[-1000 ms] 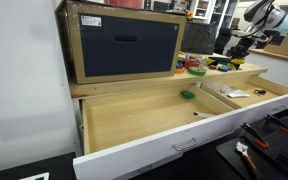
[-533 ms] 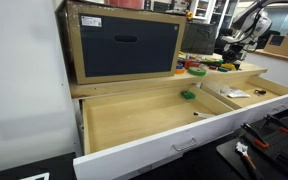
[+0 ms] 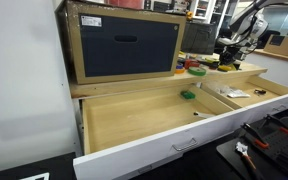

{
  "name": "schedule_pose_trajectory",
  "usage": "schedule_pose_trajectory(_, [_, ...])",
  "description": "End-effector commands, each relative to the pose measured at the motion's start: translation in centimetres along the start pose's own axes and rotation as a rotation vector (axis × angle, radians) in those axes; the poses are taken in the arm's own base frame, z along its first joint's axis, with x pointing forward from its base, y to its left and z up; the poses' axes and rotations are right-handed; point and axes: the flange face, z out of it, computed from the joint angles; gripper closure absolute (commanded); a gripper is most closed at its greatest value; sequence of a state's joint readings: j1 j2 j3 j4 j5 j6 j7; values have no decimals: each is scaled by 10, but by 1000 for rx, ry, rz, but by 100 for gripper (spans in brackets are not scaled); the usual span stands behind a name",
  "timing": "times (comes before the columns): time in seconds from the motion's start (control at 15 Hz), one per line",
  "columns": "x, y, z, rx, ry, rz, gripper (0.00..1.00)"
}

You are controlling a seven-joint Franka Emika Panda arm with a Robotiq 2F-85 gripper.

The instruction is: Remove the black and yellow tool from the open drawer and place it on the counter.

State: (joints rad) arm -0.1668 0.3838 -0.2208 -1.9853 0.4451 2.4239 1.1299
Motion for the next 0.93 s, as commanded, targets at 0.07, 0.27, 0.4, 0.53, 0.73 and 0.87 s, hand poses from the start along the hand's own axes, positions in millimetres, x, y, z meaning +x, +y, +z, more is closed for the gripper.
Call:
schedule_pose_trajectory(0.07, [6,6,5,10,27,7,96])
schedule_pose_trajectory(0.27, [18,15,5,7,33,-1,96])
schedule_pose_trajectory(0.4, [28,23,5,0,32,-7,96])
schedule_pose_trajectory(0.53, [35,32,7,-8,36,-20,96])
schedule_pose_trajectory(0.73, [37,34,7,1,46,-42,96])
schedule_pose_trajectory(0.87, [33,29,5,8,54,-51,96])
